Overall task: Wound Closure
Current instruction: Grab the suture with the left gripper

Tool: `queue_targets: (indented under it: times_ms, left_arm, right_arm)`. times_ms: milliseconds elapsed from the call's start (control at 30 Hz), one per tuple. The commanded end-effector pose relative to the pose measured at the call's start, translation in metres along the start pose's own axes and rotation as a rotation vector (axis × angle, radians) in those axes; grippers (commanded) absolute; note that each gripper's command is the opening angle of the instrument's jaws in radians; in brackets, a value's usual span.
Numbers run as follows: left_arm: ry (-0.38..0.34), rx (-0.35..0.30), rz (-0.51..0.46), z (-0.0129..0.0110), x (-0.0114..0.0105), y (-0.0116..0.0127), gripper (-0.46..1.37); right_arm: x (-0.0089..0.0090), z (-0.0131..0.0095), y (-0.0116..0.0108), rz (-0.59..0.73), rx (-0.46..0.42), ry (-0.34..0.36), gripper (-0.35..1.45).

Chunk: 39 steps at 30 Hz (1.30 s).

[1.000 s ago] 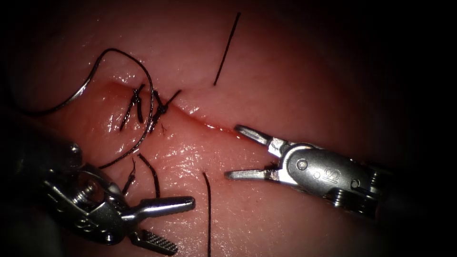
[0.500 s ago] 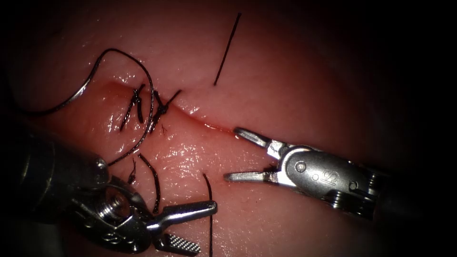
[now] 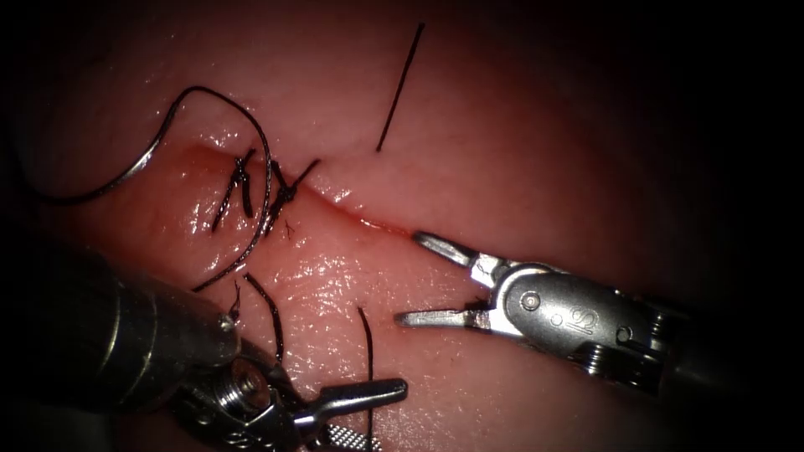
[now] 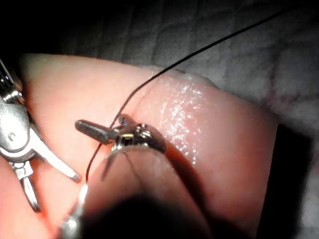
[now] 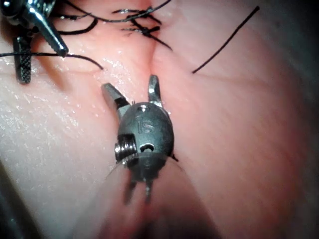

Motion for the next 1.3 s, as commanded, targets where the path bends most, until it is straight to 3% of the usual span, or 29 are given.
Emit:
queue_targets:
  times_ms: [33, 233, 300, 467, 633, 1000, 1300]
  left_arm:
    - [0.004, -0.003, -0.002, 0.0002, 0.0, 0.0, 0.47]
    - [0.006, -0.002, -0.001, 0.0009, 0.0003, 0.0001, 0.43]
    - [0.008, -0.003, -0.001, 0.0008, 0.0002, 0.0001, 0.27]
    - [0.01, -0.007, 0.0, 0.0005, -0.0001, 0.0, -0.35]
    - [0.0, -0.096, 0.009, 0.0007, -0.0002, 0.0001, -0.35]
    - [0.021, -0.109, 0.006, 0.0006, -0.0004, -0.0006, -0.35]
    - [0.074, -0.117, -0.063, 0.0005, -0.0007, -0.0017, -0.35]
  right_arm:
    - [-0.0001, 0.0, 0.0, 0.0, 0.006, -0.001, 1.22]
    - [-0.0001, 0.0, 0.0, -0.001, 0.006, 0.0, 1.23]
    - [-0.0001, 0.0, 0.0, -0.001, 0.007, 0.0, 1.23]
    - [0.0, -0.0001, -0.0001, -0.001, 0.007, 0.0, 1.23]
    - [0.0, -0.0001, -0.0001, -0.001, 0.007, 0.0, 1.23]
    - [0.0001, -0.0001, -0.0002, -0.001, 0.008, 0.001, 1.24]
    - [0.0003, -0.0001, -0.0004, -0.006, 0.021, 0.01, 1.27]
